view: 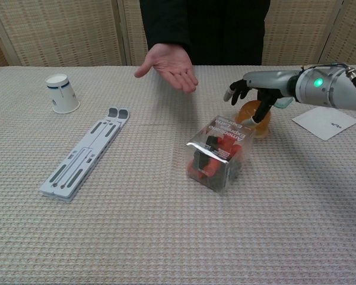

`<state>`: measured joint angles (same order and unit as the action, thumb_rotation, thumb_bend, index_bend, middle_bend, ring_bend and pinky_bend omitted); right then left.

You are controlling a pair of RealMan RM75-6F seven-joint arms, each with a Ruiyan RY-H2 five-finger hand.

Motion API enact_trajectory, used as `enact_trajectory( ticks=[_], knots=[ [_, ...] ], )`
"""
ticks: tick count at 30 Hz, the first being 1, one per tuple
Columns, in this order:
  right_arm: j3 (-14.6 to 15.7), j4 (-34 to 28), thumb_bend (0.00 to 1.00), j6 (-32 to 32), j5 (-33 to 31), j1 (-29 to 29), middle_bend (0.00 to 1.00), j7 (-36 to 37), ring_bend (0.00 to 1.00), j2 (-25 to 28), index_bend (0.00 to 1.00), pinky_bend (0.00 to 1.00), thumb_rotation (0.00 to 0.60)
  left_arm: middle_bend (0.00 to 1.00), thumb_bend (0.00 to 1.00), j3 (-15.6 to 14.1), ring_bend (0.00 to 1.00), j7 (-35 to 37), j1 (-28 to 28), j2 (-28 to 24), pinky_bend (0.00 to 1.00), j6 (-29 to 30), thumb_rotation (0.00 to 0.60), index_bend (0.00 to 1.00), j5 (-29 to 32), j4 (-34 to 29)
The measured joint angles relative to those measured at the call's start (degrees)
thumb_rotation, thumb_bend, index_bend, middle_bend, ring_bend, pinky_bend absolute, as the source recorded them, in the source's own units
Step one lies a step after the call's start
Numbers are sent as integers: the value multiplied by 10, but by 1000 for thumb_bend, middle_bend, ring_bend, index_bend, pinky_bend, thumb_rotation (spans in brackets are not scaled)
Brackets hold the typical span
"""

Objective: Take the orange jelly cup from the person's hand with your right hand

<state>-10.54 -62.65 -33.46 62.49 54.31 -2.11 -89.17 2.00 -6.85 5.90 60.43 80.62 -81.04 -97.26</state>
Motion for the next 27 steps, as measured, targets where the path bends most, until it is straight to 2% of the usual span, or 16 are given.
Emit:
enact_trajectory(
  ticks=[6,10,13,17,23,27],
  knots=[
    [2,-47,317,-27,4,-14,97,-12,71,33,0,264,600,228,220,2,201,3,2,0,239,0,600,218,0,3],
    [7,-93,321,-76,11,-38,160,-27,84,65,15,264,600,228,220,5,201,5,5,1,239,-2,600,218,1,7],
    [12,-141,363,-130,18,-67,237,-41,128,96,93,264,600,228,220,8,201,6,8,3,239,-2,600,218,0,8],
    [27,-211,371,-221,32,-122,266,-70,157,144,173,265,600,228,220,11,201,-1,10,9,240,3,600,218,-3,10],
    [62,-286,371,-362,77,-224,267,-85,171,201,207,265,600,228,220,16,201,-16,13,19,239,11,600,218,-3,4],
    [91,-313,371,-446,116,-297,269,-80,171,226,215,265,600,228,220,20,201,-22,14,24,239,20,600,219,-7,1]
  ],
)
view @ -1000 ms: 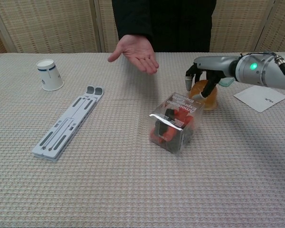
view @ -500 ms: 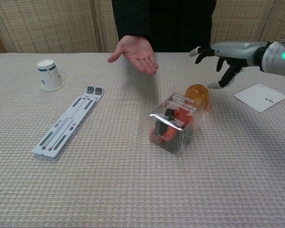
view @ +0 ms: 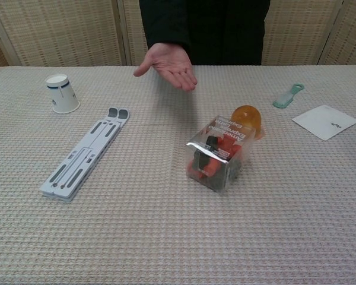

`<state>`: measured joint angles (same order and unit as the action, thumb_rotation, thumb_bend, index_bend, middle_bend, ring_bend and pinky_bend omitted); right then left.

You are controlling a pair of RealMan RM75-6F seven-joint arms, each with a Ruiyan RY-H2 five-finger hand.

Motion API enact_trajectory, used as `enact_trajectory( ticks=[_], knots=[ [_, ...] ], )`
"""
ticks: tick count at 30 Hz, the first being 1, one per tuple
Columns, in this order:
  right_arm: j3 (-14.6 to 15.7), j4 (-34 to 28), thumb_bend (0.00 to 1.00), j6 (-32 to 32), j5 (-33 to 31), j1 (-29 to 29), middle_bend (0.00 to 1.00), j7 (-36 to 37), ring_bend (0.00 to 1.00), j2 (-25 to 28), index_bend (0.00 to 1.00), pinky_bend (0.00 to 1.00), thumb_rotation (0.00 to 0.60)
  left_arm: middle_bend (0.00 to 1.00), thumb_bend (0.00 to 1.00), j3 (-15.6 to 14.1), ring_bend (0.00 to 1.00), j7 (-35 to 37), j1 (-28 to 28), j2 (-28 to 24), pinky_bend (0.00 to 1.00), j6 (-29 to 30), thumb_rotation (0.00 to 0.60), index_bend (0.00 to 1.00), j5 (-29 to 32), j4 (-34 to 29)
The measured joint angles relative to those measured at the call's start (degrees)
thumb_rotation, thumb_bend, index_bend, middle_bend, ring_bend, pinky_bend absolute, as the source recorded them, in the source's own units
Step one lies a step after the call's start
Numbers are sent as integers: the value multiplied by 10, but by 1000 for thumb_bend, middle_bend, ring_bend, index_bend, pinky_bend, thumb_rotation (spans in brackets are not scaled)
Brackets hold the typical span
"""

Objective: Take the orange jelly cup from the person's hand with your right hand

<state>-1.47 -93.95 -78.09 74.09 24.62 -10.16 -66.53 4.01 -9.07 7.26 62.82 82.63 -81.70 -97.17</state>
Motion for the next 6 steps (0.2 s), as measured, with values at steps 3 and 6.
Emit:
enact_trajectory(
  ticks=[3,6],
  knots=[
    [20,-15,372,-53,23,-52,269,7,172,15,215,265,600,228,220,3,201,-5,-1,4,239,9,600,219,-2,-2],
    [34,-28,372,-88,37,-93,271,16,172,27,214,265,600,228,220,3,201,-11,-2,6,239,13,600,219,-3,-9]
  ],
)
